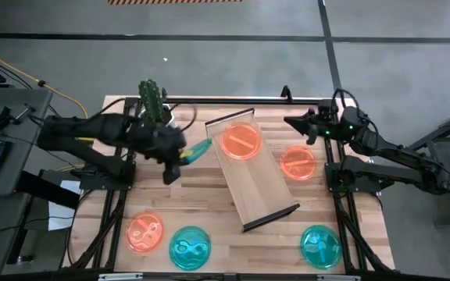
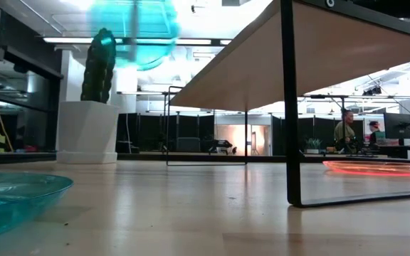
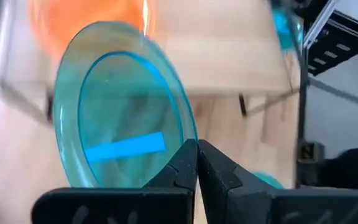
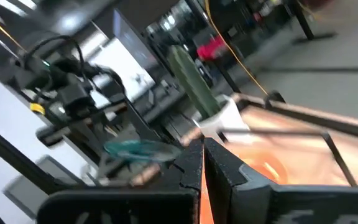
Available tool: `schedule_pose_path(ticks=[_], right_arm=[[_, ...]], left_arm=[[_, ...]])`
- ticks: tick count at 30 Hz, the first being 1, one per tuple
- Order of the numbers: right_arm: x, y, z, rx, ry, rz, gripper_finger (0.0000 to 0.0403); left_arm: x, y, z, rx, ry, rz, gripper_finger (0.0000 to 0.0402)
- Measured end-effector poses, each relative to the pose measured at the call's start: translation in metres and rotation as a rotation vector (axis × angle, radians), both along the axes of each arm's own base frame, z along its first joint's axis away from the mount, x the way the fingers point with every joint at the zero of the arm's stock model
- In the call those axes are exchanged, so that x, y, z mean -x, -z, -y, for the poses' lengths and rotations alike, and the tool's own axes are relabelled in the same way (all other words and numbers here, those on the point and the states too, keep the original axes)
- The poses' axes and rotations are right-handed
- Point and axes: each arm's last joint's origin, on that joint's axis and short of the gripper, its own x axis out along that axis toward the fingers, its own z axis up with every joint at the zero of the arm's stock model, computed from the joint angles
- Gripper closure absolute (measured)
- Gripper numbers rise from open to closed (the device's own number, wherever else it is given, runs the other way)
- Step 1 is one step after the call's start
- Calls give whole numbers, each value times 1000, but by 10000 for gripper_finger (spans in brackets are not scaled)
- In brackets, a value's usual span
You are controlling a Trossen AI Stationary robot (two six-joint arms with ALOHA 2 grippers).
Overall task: Place and stack plates onto a shelf
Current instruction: Put the top blue plate on the shelf
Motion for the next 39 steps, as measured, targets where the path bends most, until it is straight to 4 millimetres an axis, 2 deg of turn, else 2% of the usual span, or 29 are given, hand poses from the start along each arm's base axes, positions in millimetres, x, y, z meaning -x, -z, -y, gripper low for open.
schedule_pose_path(ticks=[4,7,11,16,21,29,35,39], right_arm=[[1,-8,0,41,2,77,403],[1,-11,0,74,20,92,403],[1,-10,1,98,47,83,403],[2,-11,2,167,109,63,403],[3,-11,3,201,164,49,403],[3,-10,3,200,163,46,403],[3,-11,3,117,152,77,403],[3,-11,3,55,135,98,403]], left_arm=[[-46,-15,-5,-200,176,43,401],[-84,-17,-7,-374,342,69,401],[-129,-8,-3,-520,522,112,401],[-168,12,5,-484,671,167,401],[-185,35,26,-443,741,161,401],[-191,59,68,-576,796,70,401],[-196,77,75,-644,766,-25,401],[-197,80,75,-628,751,-40,399]])
